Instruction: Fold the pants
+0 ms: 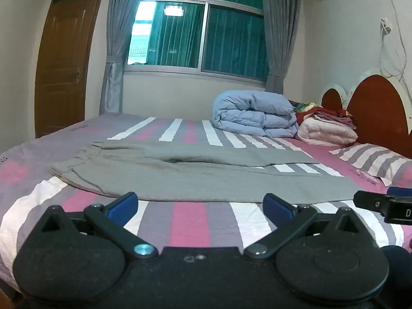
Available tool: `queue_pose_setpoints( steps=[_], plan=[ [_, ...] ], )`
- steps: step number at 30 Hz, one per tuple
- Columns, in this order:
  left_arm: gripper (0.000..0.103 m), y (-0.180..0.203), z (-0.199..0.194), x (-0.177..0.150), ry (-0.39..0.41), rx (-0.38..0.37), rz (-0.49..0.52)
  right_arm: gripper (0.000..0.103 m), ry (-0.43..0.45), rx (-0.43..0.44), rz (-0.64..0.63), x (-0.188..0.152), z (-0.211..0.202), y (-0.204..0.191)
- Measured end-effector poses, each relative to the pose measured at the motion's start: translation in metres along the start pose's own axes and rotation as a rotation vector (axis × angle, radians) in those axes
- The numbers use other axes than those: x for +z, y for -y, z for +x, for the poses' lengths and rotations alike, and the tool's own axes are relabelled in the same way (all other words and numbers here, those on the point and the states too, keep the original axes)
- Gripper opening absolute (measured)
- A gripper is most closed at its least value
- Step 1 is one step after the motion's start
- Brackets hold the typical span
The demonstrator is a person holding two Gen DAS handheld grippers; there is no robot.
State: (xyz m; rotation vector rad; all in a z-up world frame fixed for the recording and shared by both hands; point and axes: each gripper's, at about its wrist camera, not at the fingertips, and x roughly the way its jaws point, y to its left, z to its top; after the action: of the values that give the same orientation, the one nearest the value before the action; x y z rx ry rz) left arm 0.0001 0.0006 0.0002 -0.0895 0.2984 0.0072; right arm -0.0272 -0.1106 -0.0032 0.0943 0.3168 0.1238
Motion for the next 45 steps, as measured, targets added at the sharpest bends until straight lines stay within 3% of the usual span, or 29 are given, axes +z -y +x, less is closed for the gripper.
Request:
queue_pose_setpoints(
  steps=[45],
  plan=[
    [0.097, 0.0039, 0.0013, -0.0079, 0.0, 0.004, -0.002, 0.103, -0.005, -0.012, -0.005, -0.0061, 0.0035, 0.0084]
  ],
)
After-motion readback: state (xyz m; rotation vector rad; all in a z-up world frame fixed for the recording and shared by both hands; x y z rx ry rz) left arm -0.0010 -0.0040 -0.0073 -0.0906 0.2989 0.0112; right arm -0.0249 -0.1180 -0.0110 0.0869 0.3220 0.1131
